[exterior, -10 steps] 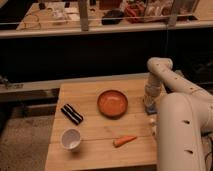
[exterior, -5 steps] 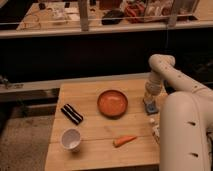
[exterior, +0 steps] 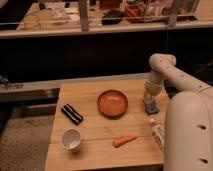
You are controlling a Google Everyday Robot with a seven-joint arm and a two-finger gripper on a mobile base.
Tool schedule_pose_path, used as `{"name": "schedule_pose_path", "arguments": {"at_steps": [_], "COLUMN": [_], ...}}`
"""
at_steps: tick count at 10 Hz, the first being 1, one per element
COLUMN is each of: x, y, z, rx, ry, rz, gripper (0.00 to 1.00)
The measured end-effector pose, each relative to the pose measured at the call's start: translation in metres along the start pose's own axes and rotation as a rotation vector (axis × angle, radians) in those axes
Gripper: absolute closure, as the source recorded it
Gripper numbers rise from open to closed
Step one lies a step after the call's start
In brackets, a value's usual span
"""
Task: Place the white sponge in the ceramic cup
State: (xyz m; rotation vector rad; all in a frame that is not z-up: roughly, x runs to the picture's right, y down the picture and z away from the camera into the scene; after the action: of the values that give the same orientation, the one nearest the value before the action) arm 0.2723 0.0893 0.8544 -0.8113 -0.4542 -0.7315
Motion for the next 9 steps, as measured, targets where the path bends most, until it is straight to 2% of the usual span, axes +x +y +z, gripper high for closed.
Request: {"name": "schedule_pose_path", "arguments": {"at_steps": [2, 3, 5, 7, 9], "x": [0.0018, 0.0028, 0.0049, 0.0063, 0.0065], "y": [-0.0003, -0.0007, -0.0003, -0.0011, -0.0016], "z": [0.0035, 0.0046, 0.0072, 0.0098, 0.0109], "rx": [-0.012, -0.019, -0.023, -0.029, -0.03], "ry": [0.035, 0.061, 0.09, 0.125, 0.145], "rz": [-0.013, -0.028, -0.07, -0.146, -0.269], "gripper": [0.43, 0.31, 0.2, 0.2, 0.2]}}
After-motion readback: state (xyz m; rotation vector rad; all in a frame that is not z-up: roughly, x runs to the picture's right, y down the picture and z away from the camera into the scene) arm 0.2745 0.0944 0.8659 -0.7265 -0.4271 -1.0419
